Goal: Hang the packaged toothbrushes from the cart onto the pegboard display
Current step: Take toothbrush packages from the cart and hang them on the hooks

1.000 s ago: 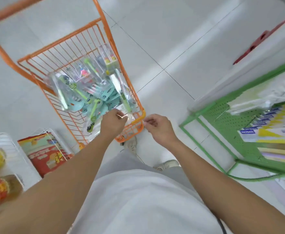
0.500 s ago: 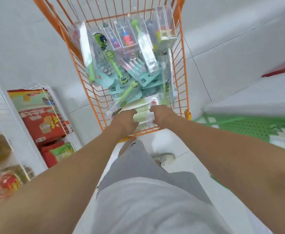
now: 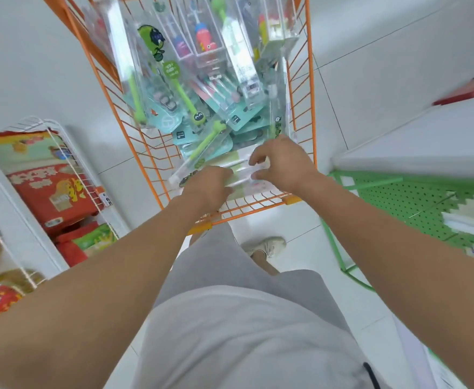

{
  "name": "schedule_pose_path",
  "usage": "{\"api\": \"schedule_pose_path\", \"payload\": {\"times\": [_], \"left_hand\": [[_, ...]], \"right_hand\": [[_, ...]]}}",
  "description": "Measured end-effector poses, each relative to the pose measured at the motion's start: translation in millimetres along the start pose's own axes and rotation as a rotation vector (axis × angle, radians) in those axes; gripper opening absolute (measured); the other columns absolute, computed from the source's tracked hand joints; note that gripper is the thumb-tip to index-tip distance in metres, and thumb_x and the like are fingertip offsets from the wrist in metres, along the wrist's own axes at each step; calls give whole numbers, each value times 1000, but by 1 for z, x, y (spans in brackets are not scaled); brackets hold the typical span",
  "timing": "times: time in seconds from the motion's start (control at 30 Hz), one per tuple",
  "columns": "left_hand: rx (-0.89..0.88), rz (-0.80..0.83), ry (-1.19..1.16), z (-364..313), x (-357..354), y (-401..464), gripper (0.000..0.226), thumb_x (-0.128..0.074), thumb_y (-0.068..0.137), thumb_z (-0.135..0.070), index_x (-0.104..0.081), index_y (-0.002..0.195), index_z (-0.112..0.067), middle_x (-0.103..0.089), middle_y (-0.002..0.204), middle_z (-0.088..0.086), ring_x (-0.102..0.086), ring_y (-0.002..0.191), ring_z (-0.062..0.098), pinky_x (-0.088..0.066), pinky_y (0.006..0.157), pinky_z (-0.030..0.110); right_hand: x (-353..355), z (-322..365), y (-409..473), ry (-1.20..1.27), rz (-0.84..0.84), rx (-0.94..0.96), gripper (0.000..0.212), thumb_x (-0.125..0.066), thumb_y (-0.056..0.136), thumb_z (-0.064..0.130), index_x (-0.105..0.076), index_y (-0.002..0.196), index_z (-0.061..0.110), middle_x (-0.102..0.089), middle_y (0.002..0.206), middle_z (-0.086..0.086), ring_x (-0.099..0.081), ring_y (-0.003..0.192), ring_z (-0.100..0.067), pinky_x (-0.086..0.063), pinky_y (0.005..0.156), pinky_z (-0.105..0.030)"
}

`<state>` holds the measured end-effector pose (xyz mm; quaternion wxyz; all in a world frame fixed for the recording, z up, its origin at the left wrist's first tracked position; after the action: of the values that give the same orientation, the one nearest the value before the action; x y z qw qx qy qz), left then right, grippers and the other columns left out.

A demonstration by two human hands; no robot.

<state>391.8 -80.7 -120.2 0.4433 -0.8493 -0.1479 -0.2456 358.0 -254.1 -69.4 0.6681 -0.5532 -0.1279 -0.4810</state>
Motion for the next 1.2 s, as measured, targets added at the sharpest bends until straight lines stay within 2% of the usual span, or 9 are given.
{"api": "schedule_pose_path", "payload": {"times": [0.17, 0.23, 0.3, 0.43, 0.6, 0.8, 0.97, 1.1, 1.2], "left_hand": [[24, -242, 1, 1, 32, -6, 10, -50, 101, -21, -44, 97, -14, -49, 87, 4, -52, 81, 31, -32, 64, 35], [43, -247, 50, 3, 40, -7, 13, -50, 102, -22, -41, 97, -13, -49, 81, 7, -51, 74, 33, -32, 60, 35], [46, -264, 51, 2, 47, -6, 13, -51, 102, -23, -44, 99, -12, -49, 82, 8, -48, 73, 31, -33, 61, 35], [21, -262, 14, 3, 49, -3, 15, -53, 101, -25, -45, 96, -13, -51, 83, 7, -48, 75, 30, -35, 63, 35], [-14, -264, -28, 11, 46, -5, 19, -56, 100, -26, -43, 93, -14, -50, 82, 5, -46, 76, 28, -29, 63, 33], [11, -300, -140, 11, 43, -3, 20, -61, 97, -26, -53, 93, -8, -54, 79, 3, -50, 74, 26, -30, 62, 32], [-53, -253, -313, -5, 50, -10, 10, -66, 94, -21, -65, 99, -12, -65, 83, 2, -58, 74, 19, -41, 59, 23], [-54, -127, -409, -23, 58, -15, 14, -68, 92, -19, -71, 105, -14, -72, 94, 5, -68, 86, 23, -54, 75, 35], [-73, 9, -439, -55, 62, -17, 19, -68, 93, -18, -69, 112, -19, -72, 96, -4, -68, 85, 16, -53, 71, 26]], "right_hand": [[1, -12, -17, 451, -356, -223, 54, -82, 80, 15, -57, 128, 17, -61, 114, 1, -57, 90, -17, -51, 84, -33], [-17, -6, -13, 361, -271, -256, 41, -79, 82, 14, -61, 119, 16, -67, 110, -1, -62, 87, -20, -53, 80, -35], [-30, 9, -7, 16, -105, -177, 30, -72, 86, 13, -65, 115, 18, -68, 109, -3, -65, 94, -26, -52, 76, -34], [-46, 39, 3, -395, 158, -62, 35, -61, 83, -5, -62, 113, 13, -65, 108, -6, -67, 98, -29, -45, 71, -34], [-58, 26, 13, -461, 234, -74, 51, -62, 81, -9, -57, 129, 9, -63, 120, -9, -66, 104, -30, -49, 71, -37], [-42, 35, 2, -485, 221, 58, 30, -58, 81, -13, -57, 94, 14, -55, 91, -4, -66, 95, -30, -45, 69, -35], [-19, 45, -37, -450, 108, 154, 20, -63, 84, 6, -50, 80, 19, -66, 96, -8, -60, 109, -30, -41, 66, -34], [0, 53, -82, -354, -255, 313, 20, -84, 52, 12, -67, 61, 19, -60, 71, 1, -61, 80, -28, -32, 61, -32], [18, 19, -118, -33, -471, 255, 15, -82, 65, 19, -76, 78, 25, -64, 101, 0, -59, 101, -30, -38, 74, -35]]}}
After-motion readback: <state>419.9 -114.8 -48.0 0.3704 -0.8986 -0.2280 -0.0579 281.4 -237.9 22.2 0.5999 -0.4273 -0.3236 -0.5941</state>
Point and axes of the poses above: each hand's wrist, its own y-axis towards the middle knuckle, its own x-axis out of the back of the hand, z = x × y, the point moved 3 cm from there along y, towards the middle knuckle
